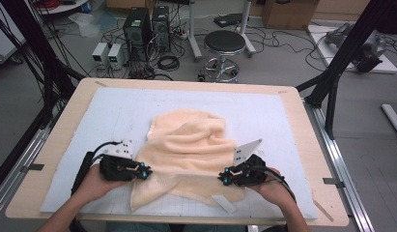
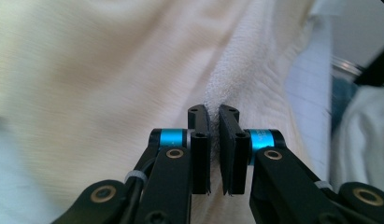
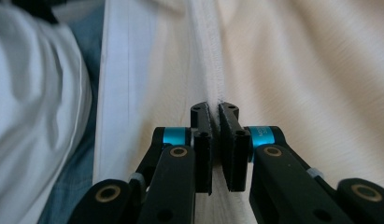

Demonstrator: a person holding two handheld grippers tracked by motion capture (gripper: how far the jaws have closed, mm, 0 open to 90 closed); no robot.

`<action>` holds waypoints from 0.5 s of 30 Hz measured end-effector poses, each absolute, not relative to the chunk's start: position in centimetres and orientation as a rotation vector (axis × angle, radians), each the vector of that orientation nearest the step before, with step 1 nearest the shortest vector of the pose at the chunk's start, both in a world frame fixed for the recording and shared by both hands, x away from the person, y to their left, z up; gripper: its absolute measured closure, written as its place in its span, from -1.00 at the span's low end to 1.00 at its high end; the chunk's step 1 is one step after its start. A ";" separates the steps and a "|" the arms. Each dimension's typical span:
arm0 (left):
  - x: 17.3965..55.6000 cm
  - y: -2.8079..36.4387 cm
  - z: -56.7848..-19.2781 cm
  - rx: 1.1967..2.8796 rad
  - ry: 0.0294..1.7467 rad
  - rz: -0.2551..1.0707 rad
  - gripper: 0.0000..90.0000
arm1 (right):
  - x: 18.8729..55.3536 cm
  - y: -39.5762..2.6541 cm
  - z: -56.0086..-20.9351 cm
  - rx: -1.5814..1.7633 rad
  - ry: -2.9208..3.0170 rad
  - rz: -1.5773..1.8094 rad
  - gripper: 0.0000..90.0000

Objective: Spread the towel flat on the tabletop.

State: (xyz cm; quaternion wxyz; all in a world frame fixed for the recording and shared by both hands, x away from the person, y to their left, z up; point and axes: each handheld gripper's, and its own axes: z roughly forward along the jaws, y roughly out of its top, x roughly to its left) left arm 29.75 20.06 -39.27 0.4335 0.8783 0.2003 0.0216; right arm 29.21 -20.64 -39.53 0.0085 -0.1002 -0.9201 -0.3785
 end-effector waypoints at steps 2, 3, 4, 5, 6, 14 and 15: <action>31.1 20.1 -38.7 2.166 0.536 0.090 0.85 | 30.0 -20.7 -38.4 -0.346 -2.894 -1.247 0.89; 31.9 19.9 -38.7 2.174 0.554 0.126 0.85 | 30.5 -20.6 -38.1 -0.372 -2.918 -1.238 0.89; 32.9 19.7 -39.1 2.179 0.606 0.138 0.84 | 31.1 -20.3 -38.2 -0.404 -2.930 -1.227 0.89; 33.6 19.5 -39.5 2.183 0.643 0.132 0.83 | 32.1 -20.1 -38.5 -0.450 -2.943 -1.210 0.88; 34.4 19.3 -40.1 2.200 0.686 0.122 0.76 | 33.4 -19.8 -39.6 -0.518 -2.944 -1.160 0.87; 35.1 19.9 -40.1 2.182 0.756 0.170 0.29 | 34.3 -20.7 -39.7 -0.608 -2.957 -1.217 0.56; 35.1 19.9 -40.1 2.182 0.756 0.170 0.29 | 34.3 -20.7 -39.7 -0.608 -2.957 -1.217 0.56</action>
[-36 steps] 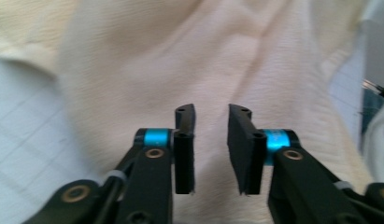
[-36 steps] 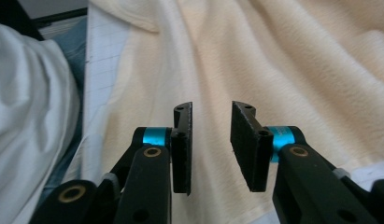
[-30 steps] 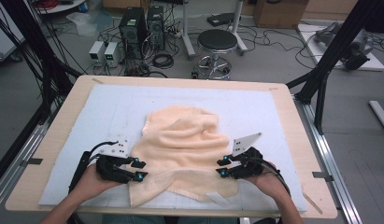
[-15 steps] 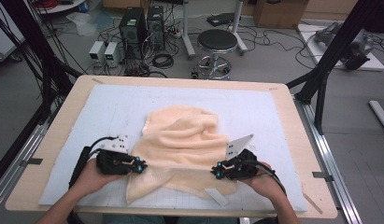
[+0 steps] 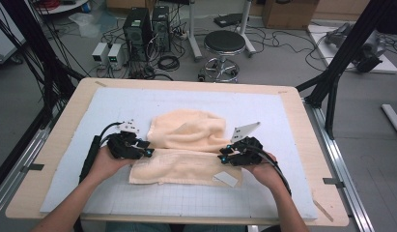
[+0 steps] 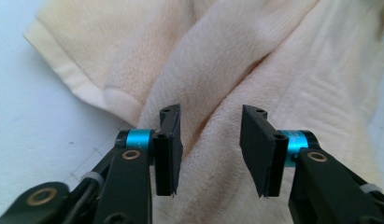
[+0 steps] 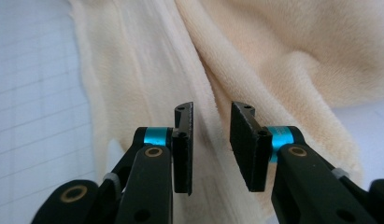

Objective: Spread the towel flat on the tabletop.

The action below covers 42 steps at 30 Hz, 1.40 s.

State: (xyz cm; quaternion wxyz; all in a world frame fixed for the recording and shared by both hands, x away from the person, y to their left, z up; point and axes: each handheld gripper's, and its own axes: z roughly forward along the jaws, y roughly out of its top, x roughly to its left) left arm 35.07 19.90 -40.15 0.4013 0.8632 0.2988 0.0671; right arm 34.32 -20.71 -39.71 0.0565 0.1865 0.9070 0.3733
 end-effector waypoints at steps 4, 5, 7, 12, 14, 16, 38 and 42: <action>33.7 20.9 -38.8 2.136 0.710 0.193 0.26 | 33.0 -21.5 -38.6 0.520 2.717 1.177 0.49; 33.1 21.2 -38.5 2.134 0.680 0.188 0.25 | 32.4 -21.6 -38.4 0.489 2.704 1.193 0.47; 32.5 21.2 -38.3 2.142 0.653 0.184 0.25 | 32.2 -21.7 -38.4 0.481 2.701 1.200 0.45; 31.5 20.1 -39.9 2.213 0.599 0.142 0.23 | 32.4 -21.6 -40.6 0.530 2.745 1.078 0.33; 31.8 19.5 -41.1 2.258 0.603 0.114 0.23 | 32.8 -21.3 -41.6 0.538 2.751 1.036 0.37; 31.9 19.0 -42.1 2.279 0.609 0.097 0.25 | 33.1 -20.9 -42.3 0.543 2.767 1.015 0.45; 29.0 20.3 -38.6 2.249 0.566 0.194 0.93 | 28.9 -22.1 -39.0 0.449 2.721 1.161 0.90; 27.1 21.0 -37.5 2.258 0.543 0.192 0.93 | 27.0 -22.0 -37.6 0.392 2.714 1.178 0.90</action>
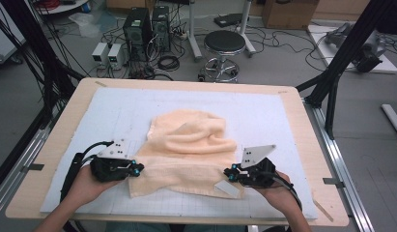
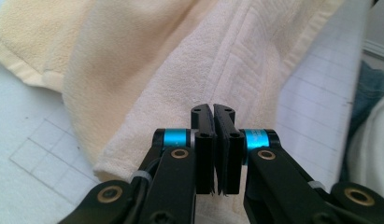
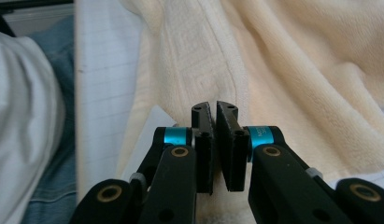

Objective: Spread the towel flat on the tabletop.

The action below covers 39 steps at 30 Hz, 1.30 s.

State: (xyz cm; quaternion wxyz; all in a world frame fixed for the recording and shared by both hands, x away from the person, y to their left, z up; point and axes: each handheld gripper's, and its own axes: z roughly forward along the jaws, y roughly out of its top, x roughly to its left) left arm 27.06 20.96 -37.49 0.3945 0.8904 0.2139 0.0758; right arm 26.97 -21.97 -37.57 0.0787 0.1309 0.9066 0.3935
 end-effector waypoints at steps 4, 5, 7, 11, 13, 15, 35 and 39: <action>24.6 21.4 -36.7 2.264 0.502 0.176 0.93 | 24.9 -21.9 -36.4 0.335 2.723 1.201 0.90; 23.7 21.6 -36.5 2.285 0.480 0.167 0.93 | 23.9 -21.8 -36.0 0.299 2.742 1.204 0.87; 22.9 21.9 -36.4 2.288 0.465 0.147 0.90 | 23.3 -21.8 -36.0 0.291 2.768 1.245 0.72; 23.5 22.3 -36.9 2.239 0.503 0.132 0.65 | 23.7 -21.9 -36.4 0.312 2.767 1.243 0.62; 24.6 22.1 -37.5 2.215 0.521 0.138 0.56 | 24.4 -21.7 -36.8 0.344 2.762 1.230 0.59; 25.8 21.7 -38.2 2.213 0.516 0.156 0.47 | 25.7 -21.3 -37.5 0.359 2.743 1.196 0.53; 31.8 19.4 -43.3 2.283 0.624 0.157 0.88 | 33.4 -20.7 -43.1 0.567 2.801 1.051 0.92; 30.2 19.4 -42.9 2.306 0.586 0.154 0.90 | 32.1 -20.7 -42.7 0.507 2.827 1.056 0.93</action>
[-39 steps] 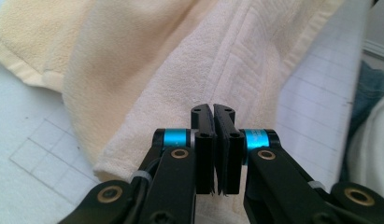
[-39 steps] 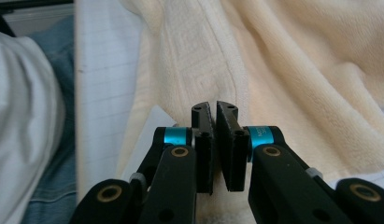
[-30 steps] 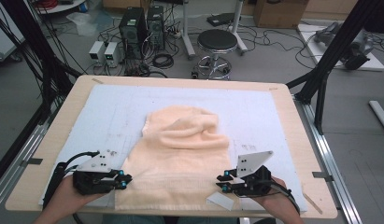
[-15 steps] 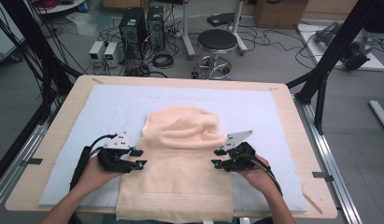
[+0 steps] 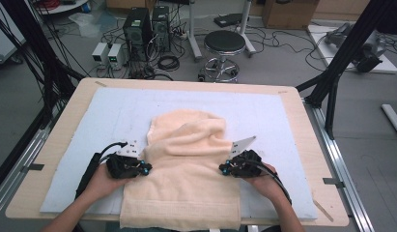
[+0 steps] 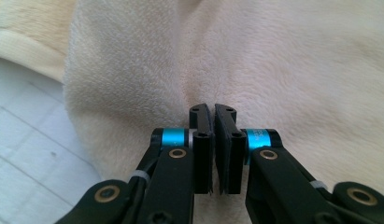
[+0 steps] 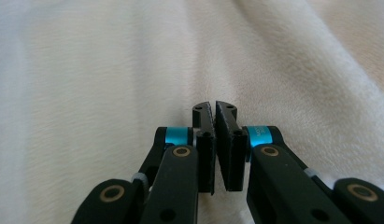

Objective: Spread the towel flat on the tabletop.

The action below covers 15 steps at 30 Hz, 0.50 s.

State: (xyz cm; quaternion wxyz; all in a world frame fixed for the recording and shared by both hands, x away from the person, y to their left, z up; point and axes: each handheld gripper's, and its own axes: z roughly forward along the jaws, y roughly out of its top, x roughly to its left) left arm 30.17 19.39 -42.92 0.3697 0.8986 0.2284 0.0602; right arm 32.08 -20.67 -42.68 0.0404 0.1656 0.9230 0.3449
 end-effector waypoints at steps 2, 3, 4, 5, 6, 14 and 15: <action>29.8 19.5 -42.8 2.313 0.577 0.140 0.90 | 31.0 -20.9 -42.3 0.492 2.823 1.098 0.93; 29.4 19.6 -42.8 2.315 0.576 0.134 0.90 | 31.0 -20.9 -42.3 0.492 2.823 1.098 0.93; 28.6 19.8 -42.7 2.308 0.568 0.111 0.90 | 30.0 -21.3 -42.2 0.481 2.823 1.133 0.93; 28.6 19.8 -42.7 2.308 0.568 0.111 0.90 | 30.0 -21.3 -42.2 0.481 2.823 1.133 0.93; 28.1 19.9 -42.6 2.309 0.563 0.095 0.90 | 29.0 -21.5 -42.2 0.463 2.827 1.138 0.93; 27.1 20.4 -41.1 2.246 0.533 0.092 0.55 | 27.4 -21.6 -42.0 0.402 2.855 1.154 0.71; 27.4 20.4 -40.9 2.230 0.537 0.116 0.49 | 27.7 -21.7 -41.7 0.417 2.831 1.172 0.66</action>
